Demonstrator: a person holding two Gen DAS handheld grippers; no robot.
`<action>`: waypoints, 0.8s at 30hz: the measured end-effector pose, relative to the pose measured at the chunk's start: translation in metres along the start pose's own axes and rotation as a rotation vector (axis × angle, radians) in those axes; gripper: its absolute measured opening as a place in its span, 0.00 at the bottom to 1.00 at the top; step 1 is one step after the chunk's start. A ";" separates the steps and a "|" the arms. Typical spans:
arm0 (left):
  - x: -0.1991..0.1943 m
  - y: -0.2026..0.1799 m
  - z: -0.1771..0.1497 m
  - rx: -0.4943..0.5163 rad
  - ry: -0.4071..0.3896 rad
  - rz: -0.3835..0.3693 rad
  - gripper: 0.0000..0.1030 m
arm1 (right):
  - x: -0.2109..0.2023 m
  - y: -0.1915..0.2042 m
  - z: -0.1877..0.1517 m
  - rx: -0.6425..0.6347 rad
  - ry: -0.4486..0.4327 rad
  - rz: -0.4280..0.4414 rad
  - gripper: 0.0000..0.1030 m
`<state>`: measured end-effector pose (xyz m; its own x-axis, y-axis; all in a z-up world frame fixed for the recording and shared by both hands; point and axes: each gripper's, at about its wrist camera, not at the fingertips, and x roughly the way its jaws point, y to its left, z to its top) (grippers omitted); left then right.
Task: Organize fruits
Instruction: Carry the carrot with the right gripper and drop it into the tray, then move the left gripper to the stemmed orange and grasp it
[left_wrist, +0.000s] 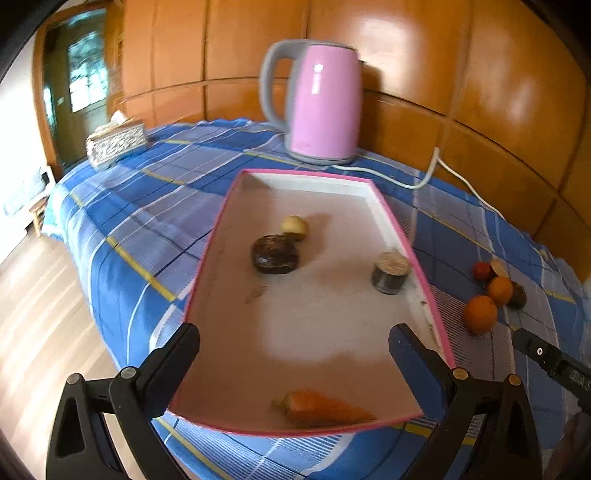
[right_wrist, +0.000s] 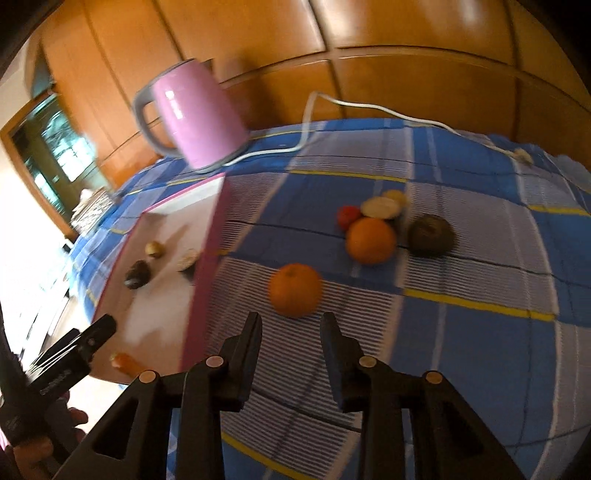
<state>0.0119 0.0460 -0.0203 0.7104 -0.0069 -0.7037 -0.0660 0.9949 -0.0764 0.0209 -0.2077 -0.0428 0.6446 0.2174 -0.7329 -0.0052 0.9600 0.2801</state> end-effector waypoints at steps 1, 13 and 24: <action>-0.001 -0.004 0.000 0.018 0.001 -0.016 1.00 | -0.001 -0.004 -0.001 0.008 -0.001 -0.012 0.32; -0.007 -0.037 -0.001 0.124 -0.009 -0.182 1.00 | -0.023 -0.057 -0.008 0.110 -0.055 -0.207 0.32; -0.007 -0.088 0.012 0.260 0.051 -0.296 1.00 | -0.044 -0.114 -0.026 0.239 -0.065 -0.330 0.32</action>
<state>0.0212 -0.0402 -0.0006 0.6363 -0.2960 -0.7124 0.3206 0.9414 -0.1048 -0.0268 -0.3218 -0.0582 0.6290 -0.1138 -0.7690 0.3821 0.9067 0.1784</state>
